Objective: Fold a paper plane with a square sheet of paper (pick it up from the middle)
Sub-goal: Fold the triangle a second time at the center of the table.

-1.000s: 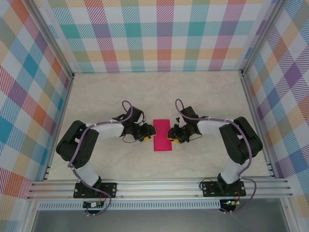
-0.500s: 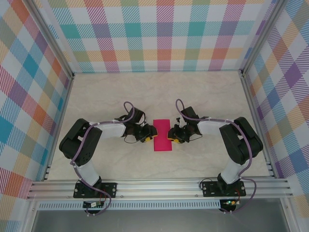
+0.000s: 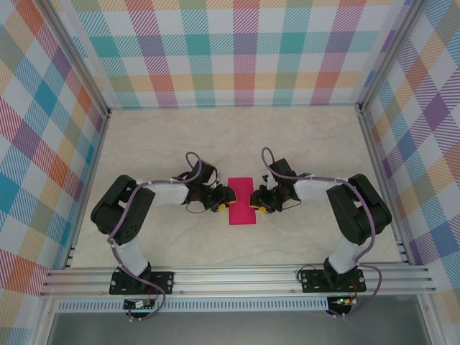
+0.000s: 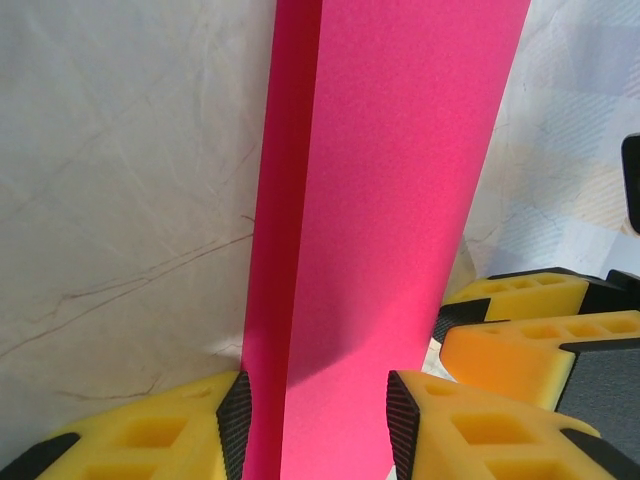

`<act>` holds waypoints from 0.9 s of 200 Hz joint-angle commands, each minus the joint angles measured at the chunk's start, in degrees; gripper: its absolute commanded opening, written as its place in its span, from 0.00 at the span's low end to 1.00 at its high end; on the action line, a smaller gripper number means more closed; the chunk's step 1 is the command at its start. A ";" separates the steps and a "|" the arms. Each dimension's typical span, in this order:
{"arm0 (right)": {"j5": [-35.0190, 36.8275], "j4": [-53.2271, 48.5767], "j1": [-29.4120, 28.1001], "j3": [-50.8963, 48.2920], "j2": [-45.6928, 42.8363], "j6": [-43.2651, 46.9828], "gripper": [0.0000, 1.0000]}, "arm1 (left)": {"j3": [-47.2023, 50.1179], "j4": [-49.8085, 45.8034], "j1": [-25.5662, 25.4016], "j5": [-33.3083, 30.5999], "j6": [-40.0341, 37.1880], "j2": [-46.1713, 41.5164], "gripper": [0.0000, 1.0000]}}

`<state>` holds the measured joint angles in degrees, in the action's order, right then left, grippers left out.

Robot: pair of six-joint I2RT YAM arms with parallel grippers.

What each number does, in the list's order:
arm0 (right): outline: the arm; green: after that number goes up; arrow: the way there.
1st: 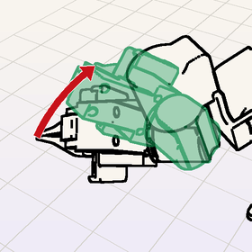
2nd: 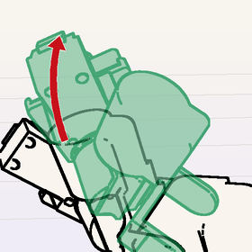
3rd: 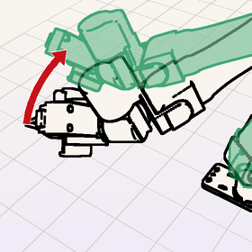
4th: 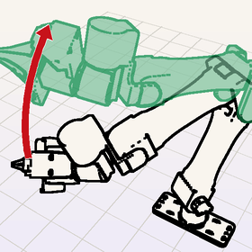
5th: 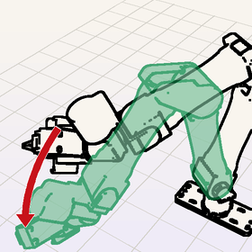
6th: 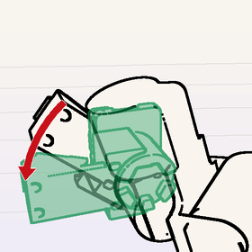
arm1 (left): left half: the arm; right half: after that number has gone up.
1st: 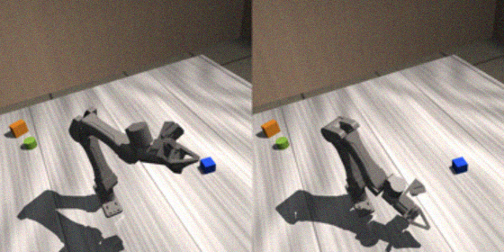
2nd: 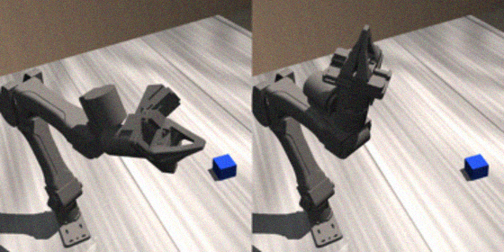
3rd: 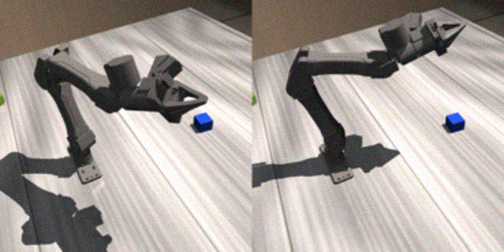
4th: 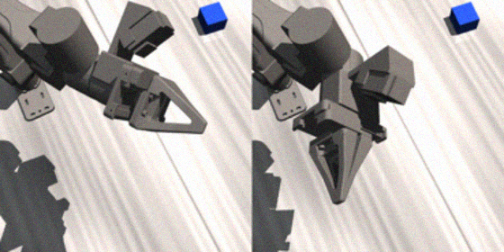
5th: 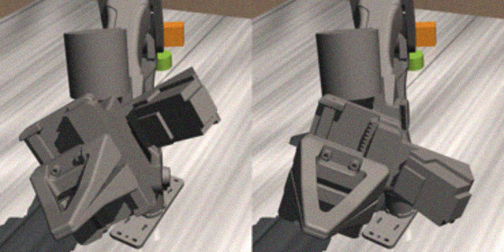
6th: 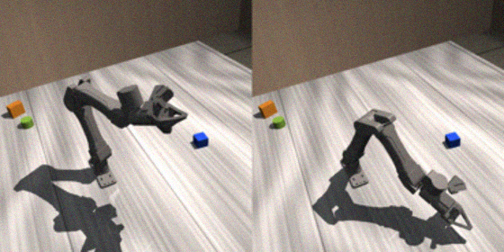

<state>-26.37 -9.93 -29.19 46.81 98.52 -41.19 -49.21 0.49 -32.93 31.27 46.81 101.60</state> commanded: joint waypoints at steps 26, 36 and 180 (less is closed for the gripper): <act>1.36 -0.86 -0.35 -2.01 1.82 -0.29 0.31 | -0.07 2.61 -1.35 2.64 1.22 2.39 0.43; 1.28 -0.64 -0.34 -2.12 1.87 -0.45 0.31 | -0.32 2.68 -1.35 2.72 1.22 2.46 0.43; 1.30 -0.01 -0.34 -1.95 2.39 -0.70 0.32 | -0.37 1.87 -1.35 2.35 1.07 0.77 0.38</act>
<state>-26.65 -9.50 -28.99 46.59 98.52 -41.41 -49.30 1.76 -33.89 32.53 47.40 101.91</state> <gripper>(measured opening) 0.314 0.386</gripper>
